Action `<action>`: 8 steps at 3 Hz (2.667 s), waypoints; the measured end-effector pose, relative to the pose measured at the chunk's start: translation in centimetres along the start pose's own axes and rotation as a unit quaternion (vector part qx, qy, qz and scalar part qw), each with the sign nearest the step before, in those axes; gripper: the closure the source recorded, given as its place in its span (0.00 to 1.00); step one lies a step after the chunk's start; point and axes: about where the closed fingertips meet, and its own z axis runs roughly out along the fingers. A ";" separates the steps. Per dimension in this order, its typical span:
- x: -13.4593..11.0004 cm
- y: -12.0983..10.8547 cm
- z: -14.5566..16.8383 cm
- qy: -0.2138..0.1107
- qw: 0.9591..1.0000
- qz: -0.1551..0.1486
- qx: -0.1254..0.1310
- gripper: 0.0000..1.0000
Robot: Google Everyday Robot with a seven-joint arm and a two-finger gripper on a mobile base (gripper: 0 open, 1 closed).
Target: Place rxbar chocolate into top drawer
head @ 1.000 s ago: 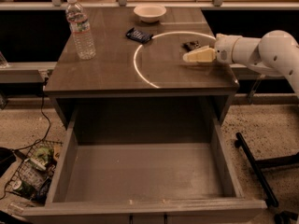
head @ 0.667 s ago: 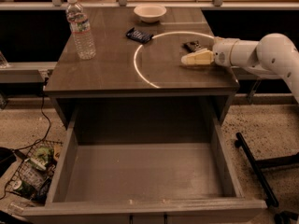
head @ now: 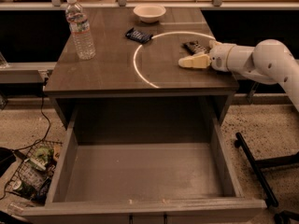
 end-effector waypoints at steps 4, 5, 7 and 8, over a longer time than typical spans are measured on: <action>-0.9 0.1 -0.2 0.000 1.000 0.000 -0.001 1.00; -1.0 0.1 -0.2 0.000 1.000 0.000 -0.001 1.00; -1.0 0.1 -0.2 0.000 1.000 0.000 -0.001 1.00; -1.0 0.1 -0.2 0.000 1.000 0.000 -0.001 1.00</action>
Offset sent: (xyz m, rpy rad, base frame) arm -0.0002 0.0013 -0.0002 0.0001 0.0009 0.0018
